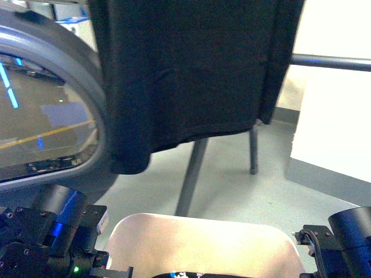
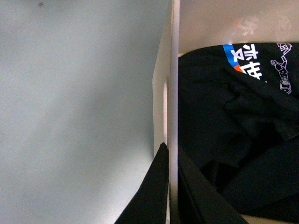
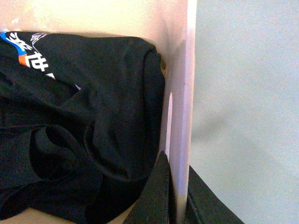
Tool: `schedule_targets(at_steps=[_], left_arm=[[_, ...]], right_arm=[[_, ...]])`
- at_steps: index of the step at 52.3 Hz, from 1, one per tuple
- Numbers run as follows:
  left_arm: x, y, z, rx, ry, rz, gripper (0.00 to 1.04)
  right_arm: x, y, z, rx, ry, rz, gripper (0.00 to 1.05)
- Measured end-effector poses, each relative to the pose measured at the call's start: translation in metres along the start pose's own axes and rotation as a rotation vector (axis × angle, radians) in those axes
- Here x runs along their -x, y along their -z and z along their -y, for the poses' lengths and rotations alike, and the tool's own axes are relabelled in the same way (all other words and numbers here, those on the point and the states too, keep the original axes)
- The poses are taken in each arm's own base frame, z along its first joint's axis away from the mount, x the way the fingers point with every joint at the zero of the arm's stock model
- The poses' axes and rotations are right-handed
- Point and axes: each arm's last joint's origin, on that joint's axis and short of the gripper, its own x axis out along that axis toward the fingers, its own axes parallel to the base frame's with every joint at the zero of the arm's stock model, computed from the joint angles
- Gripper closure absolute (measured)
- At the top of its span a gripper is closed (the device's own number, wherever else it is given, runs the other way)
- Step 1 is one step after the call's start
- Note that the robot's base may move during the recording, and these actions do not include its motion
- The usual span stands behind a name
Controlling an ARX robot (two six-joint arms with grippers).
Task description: Move hamper under clothes hanger
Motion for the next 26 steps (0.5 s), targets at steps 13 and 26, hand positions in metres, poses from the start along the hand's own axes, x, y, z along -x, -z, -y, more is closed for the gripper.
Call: schedule_targets(at_steps=[13, 26], left_arm=[[0.0, 0.0, 0.0, 0.0, 0.0, 0.0, 1.01], [0.0, -0.0001, 0.0002, 0.0, 0.001, 0.0, 1.01]], right_arm=[[0.0, -0.0005, 0.0, 0.0, 0.0, 0.002, 1.02], [0.0001, 0.0, 0.0, 0.0, 0.001, 0.0, 1.02]])
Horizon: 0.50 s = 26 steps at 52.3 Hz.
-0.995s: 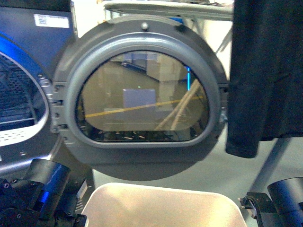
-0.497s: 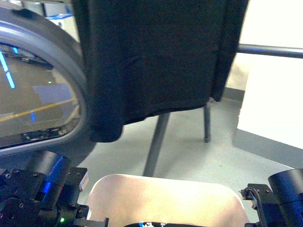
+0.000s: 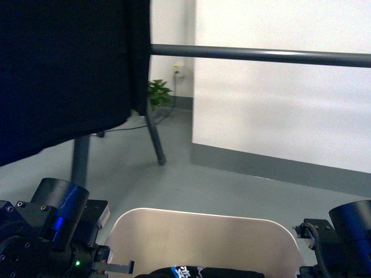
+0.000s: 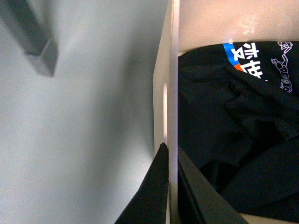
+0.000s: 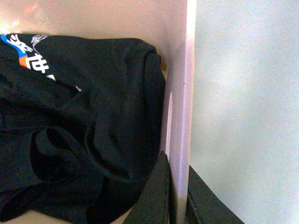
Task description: Move hamper under clothes hanger
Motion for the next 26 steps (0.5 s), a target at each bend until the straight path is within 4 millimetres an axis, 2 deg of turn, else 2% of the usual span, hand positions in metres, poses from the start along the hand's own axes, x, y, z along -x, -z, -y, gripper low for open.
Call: schedule_targets(at_steps=[16, 26], left_arm=[[0.0, -0.001, 0.0, -0.001, -0.003, 0.003, 1.01], [0.0, -0.001, 0.012, -0.023, 0.042, 0.003, 1.01]], right_arm=[[0.0, -0.001, 0.0, 0.0, -0.002, 0.001, 1.02], [0.001, 0.0, 0.01, -0.022, 0.032, 0.001, 1.02]])
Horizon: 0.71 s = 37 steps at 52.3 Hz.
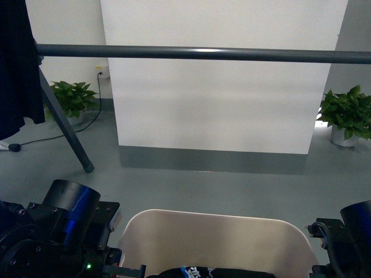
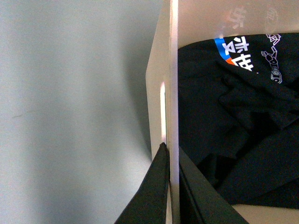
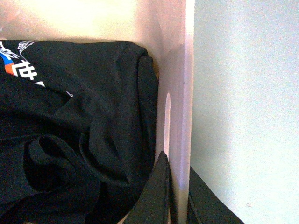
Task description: Move hamper under clothes hanger
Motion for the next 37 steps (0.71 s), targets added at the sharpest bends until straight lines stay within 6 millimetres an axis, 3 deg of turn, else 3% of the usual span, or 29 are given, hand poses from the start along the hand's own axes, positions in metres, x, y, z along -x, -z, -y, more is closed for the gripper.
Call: schedule_targets(at_steps=[15, 37], left_arm=[[0.0, 0.001, -0.016, 0.031, -0.057, -0.002, 1.01], [0.0, 0.001, -0.011, 0.021, -0.044, -0.002, 1.01]], right_arm=[[0.0, 0.001, -0.015, 0.032, -0.051, -0.005, 1.02], [0.0, 0.001, -0.01, 0.023, -0.032, -0.003, 1.02]])
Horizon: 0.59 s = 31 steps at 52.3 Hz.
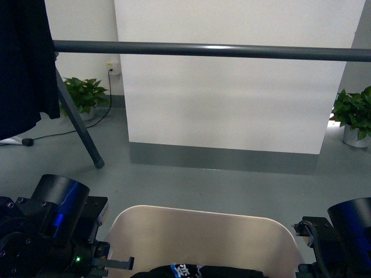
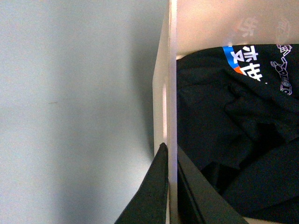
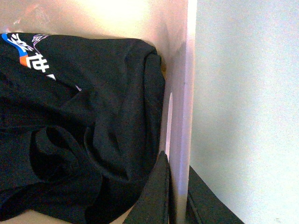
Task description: Move hamper under clothes hanger
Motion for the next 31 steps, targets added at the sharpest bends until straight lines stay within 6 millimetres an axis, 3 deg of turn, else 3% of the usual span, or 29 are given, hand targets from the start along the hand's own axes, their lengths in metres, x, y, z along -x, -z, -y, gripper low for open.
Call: schedule_targets(at_steps=[7, 10, 15, 25, 31], left_arm=[[-0.001, 0.002, 0.0, 0.0, 0.025, 0.05, 1.01], [-0.006, 0.002, 0.0, 0.0, 0.039, 0.179, 1.01], [-0.015, -0.002, -0.001, -0.003, 0.038, 0.228, 1.01], [-0.03, -0.006, -0.002, -0.015, 0.029, 0.188, 1.01], [-0.043, 0.0, -0.002, -0.011, 0.026, 0.145, 1.01]], right_arm=[[0.0, 0.0, 0.0, -0.002, 0.002, 0.005, 1.02], [-0.004, 0.005, 0.001, -0.051, -0.002, 0.131, 1.02], [-0.015, 0.001, 0.003, -0.096, -0.025, 0.26, 1.02], [-0.028, -0.008, 0.007, -0.106, -0.029, 0.221, 1.02], [-0.036, -0.003, 0.009, -0.107, -0.023, 0.189, 1.02]])
